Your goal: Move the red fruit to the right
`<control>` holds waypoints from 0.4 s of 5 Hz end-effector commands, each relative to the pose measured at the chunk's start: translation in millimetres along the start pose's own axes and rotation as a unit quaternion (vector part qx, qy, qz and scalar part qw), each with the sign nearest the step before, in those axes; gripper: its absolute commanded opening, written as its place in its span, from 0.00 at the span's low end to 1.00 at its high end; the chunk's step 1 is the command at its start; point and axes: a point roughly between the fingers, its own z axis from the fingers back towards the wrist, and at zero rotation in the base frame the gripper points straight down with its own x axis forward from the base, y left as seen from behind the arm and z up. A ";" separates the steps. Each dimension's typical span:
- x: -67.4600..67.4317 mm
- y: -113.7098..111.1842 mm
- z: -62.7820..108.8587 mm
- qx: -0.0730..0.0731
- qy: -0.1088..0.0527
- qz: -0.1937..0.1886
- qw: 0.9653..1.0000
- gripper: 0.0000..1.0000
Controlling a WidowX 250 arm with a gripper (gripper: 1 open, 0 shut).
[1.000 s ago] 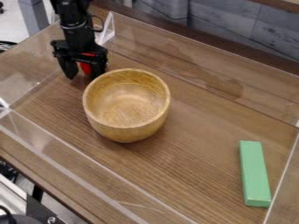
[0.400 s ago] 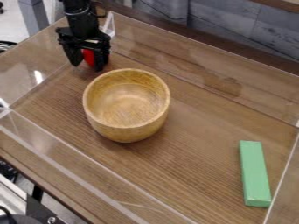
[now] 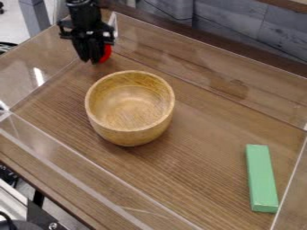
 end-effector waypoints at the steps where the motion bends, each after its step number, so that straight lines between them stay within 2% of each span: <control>1: 20.0 -12.2 52.2 0.000 -0.059 -0.026 0.998 0.00; 2: 25.6 -40.3 72.2 -0.018 -0.071 -0.069 0.995 0.00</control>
